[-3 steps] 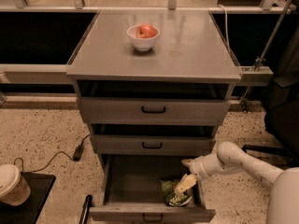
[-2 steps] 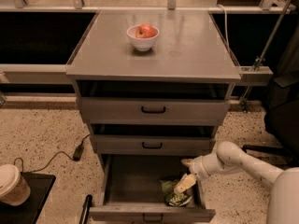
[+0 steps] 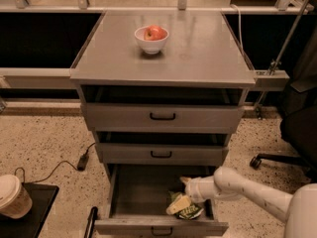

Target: Pick green jalapeno chip bag from bottom drawer and place on counter

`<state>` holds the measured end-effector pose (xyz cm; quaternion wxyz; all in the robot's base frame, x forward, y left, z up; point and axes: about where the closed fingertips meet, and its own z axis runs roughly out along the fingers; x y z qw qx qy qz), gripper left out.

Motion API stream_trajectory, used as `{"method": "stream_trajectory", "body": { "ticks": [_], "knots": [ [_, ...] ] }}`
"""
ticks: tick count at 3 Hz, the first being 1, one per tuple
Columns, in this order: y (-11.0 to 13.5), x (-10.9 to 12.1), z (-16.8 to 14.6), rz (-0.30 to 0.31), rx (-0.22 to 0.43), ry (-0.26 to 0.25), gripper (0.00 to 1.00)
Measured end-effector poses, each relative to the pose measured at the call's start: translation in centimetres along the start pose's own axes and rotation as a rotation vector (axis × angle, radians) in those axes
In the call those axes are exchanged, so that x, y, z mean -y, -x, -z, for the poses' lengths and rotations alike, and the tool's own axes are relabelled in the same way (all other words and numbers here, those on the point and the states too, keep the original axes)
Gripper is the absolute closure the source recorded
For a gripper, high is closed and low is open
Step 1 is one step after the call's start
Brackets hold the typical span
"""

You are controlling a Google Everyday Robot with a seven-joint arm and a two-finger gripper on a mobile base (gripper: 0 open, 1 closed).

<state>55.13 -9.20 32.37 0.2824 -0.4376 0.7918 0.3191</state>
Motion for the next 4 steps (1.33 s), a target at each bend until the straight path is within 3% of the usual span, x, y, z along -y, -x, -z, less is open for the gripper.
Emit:
{"method": "stream_trajectory", "body": {
  "ticks": [1,2,3,4],
  "knots": [
    [0.6,1.6,-0.4,0.0,0.017,-0.07,0.0],
    [0.6,1.6,-0.4,0.0,0.017,-0.07,0.0],
    [-2.2,3.4,0.5,-0.005,-0.062,-0.13,0.0],
    [-7.5,5.4,2.3,-0.01,-0.06,-0.201,0.0]
  ]
}}
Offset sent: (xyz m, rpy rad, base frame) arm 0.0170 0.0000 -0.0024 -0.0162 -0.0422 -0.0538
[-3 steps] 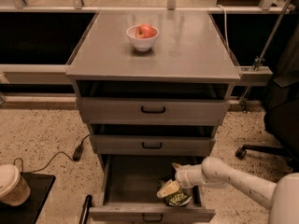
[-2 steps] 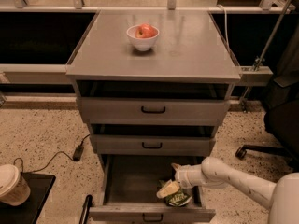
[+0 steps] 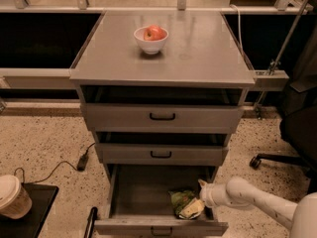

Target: Pick green jalapeno chip bag from bottom drawer and place on counter

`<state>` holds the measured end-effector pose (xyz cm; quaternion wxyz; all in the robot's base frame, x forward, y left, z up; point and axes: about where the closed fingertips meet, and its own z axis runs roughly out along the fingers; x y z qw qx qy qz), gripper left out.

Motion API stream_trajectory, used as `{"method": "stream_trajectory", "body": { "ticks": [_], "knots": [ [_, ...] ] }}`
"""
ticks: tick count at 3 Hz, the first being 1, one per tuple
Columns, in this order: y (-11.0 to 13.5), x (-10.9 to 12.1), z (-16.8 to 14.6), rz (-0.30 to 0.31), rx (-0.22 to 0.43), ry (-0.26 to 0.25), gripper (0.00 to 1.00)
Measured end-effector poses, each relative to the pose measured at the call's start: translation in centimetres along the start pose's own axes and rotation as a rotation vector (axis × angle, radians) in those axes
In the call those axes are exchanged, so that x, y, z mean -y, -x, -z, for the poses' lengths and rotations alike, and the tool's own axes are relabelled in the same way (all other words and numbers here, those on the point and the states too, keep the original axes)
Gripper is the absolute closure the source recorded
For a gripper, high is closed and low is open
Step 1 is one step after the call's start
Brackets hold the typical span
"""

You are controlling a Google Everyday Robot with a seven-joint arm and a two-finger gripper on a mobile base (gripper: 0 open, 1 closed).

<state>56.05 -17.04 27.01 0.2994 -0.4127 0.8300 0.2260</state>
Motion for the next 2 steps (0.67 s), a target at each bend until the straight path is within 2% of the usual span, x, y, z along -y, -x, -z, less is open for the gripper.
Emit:
{"method": "stream_trajectory", "body": {
  "ticks": [1,2],
  "knots": [
    [0.0,0.0,0.0,0.0,0.0,0.0,0.0],
    [-1.9,-0.1,-3.3,0.026,-0.083,0.02,0.0]
  ]
}}
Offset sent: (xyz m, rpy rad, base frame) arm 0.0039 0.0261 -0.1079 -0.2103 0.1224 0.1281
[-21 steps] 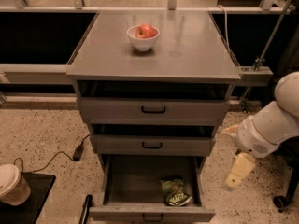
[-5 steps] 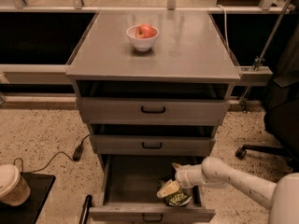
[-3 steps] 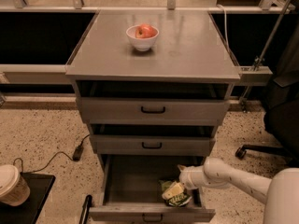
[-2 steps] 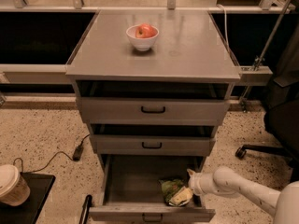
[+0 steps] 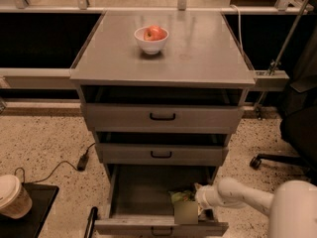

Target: Pick green jalapeno chip bag from bottom drawer and place on counter

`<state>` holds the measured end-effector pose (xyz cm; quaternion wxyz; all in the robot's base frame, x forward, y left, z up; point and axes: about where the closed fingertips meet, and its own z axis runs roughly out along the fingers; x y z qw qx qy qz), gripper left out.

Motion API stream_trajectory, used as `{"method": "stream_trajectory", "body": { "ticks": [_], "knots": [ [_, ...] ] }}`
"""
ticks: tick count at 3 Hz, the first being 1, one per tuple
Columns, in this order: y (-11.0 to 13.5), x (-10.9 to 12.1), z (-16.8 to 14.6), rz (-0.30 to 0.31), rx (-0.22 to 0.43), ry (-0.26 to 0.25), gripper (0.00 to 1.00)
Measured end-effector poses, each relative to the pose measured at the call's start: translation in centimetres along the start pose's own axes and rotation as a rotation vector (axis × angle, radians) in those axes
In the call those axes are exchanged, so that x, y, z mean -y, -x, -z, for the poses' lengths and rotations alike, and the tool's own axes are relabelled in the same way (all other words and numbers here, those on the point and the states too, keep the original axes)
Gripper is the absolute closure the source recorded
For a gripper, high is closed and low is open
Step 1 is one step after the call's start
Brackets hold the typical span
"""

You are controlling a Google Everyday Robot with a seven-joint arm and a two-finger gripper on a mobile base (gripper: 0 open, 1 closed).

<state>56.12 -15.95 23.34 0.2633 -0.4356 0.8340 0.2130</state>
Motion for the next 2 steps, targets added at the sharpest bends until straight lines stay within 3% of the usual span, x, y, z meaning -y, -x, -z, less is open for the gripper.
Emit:
{"method": "stream_trajectory", "body": {
  "ticks": [1,2],
  "knots": [
    [-2.84,-0.02,-6.67,0.008,-0.11,0.032,0.0],
    [-2.83,-0.02,-6.67,0.008,-0.11,0.032,0.0]
  ]
}}
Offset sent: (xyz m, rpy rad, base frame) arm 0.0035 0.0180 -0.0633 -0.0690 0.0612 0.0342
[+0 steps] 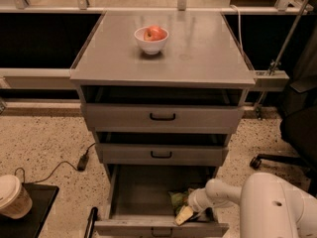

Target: Pick green jalapeno chip bag from bottom drawer and place on counter

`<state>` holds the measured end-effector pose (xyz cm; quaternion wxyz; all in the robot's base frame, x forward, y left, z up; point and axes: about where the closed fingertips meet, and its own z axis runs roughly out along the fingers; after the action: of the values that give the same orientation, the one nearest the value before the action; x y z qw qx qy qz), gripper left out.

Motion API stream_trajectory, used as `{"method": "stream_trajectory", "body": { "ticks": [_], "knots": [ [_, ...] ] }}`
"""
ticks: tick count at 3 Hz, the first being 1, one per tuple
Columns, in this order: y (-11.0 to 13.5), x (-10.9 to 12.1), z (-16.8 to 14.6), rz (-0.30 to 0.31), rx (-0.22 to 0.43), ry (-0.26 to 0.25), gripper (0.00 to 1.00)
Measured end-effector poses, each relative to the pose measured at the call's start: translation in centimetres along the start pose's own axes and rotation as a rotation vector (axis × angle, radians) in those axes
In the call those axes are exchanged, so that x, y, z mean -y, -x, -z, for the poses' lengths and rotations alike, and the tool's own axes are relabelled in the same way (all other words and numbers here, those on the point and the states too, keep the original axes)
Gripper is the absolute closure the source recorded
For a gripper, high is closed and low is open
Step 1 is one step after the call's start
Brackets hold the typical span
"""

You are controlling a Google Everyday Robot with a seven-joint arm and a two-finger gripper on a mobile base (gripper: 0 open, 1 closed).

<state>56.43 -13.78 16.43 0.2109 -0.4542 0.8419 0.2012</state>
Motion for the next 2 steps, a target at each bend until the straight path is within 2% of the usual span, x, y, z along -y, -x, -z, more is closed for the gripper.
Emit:
{"method": "stream_trajectory", "body": {
  "ticks": [1,2],
  "knots": [
    [0.1,1.0,2.4,-0.03,0.035,0.02,0.0],
    [-0.3,4.5,7.6,-0.108,0.092,0.037,0.0]
  ]
}}
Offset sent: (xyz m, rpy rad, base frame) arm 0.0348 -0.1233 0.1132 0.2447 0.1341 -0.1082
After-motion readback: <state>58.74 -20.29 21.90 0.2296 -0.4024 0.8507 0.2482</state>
